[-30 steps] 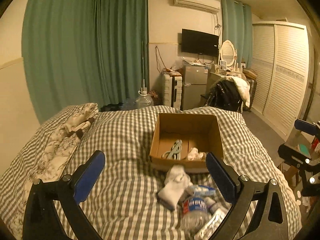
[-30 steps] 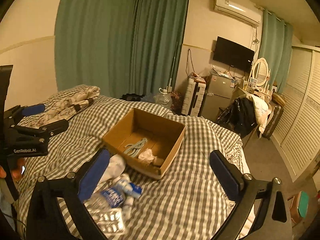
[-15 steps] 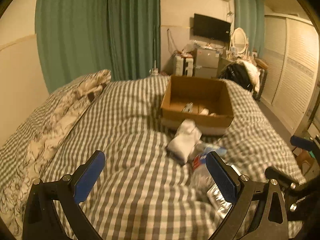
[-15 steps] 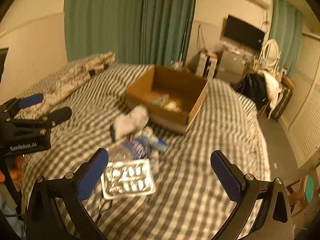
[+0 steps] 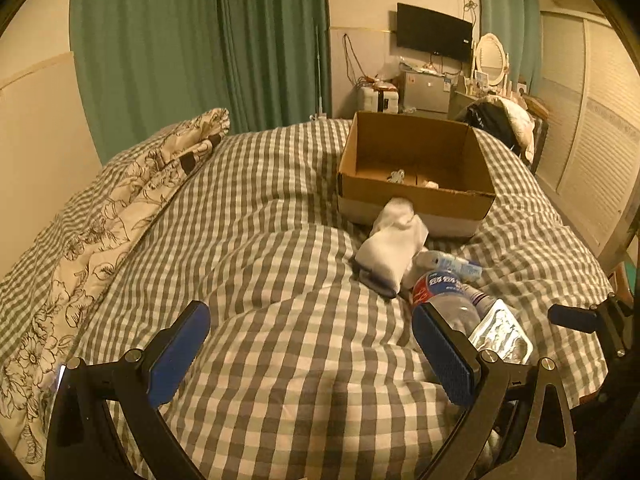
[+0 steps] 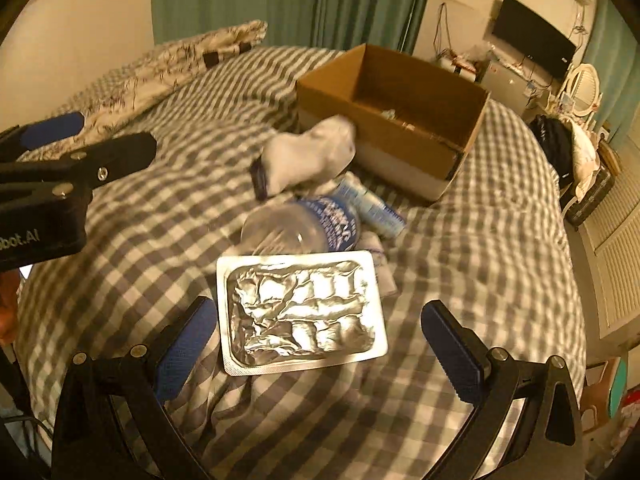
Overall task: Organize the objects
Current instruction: 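Grasp the foil blister tray with the right gripper and lift it, then grasp the swab-filled water bottle with the left gripper while the right holds the foil tray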
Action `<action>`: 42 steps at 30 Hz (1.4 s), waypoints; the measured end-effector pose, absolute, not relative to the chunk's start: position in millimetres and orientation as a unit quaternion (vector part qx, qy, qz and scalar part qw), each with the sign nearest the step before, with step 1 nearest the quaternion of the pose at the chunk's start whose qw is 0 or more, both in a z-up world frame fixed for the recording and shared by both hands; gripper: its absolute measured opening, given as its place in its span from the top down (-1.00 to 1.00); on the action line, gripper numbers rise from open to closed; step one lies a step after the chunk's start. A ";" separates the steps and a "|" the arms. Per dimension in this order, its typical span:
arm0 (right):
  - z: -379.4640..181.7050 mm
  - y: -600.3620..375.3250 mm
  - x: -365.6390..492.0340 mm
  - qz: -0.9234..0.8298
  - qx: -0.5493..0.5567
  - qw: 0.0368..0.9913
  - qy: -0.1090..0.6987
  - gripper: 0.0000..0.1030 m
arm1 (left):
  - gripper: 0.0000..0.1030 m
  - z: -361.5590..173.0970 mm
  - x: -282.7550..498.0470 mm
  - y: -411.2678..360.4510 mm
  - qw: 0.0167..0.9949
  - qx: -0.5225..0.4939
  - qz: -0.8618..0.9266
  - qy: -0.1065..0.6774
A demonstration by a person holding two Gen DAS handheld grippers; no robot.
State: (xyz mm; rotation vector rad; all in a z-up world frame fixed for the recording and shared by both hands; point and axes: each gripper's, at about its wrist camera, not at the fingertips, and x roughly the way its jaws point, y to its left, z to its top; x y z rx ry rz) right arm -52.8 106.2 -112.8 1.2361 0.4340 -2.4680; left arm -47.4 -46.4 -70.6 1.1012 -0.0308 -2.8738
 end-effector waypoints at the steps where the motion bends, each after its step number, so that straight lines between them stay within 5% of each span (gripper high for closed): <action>1: -116.2 104.8 -54.5 -0.868 0.439 0.173 0.154 -0.99 | -1.00 -73.4 -48.8 -47.5 0.033 0.361 -0.932 -0.008; 12: -153.2 102.3 -79.8 -0.842 0.494 0.162 0.144 -0.99 | -1.00 -89.9 -55.8 -58.3 0.029 0.382 -0.923 0.014; 30: -74.6 162.6 -63.0 -0.899 0.407 0.115 0.116 -0.87 | -1.00 -98.1 -60.0 -4.5 -0.027 0.398 -0.917 -0.007; 42: -72.5 205.9 -74.3 -0.906 0.404 0.096 0.083 -0.87 | -0.98 -135.0 -101.1 43.6 -0.063 0.446 -0.892 -0.030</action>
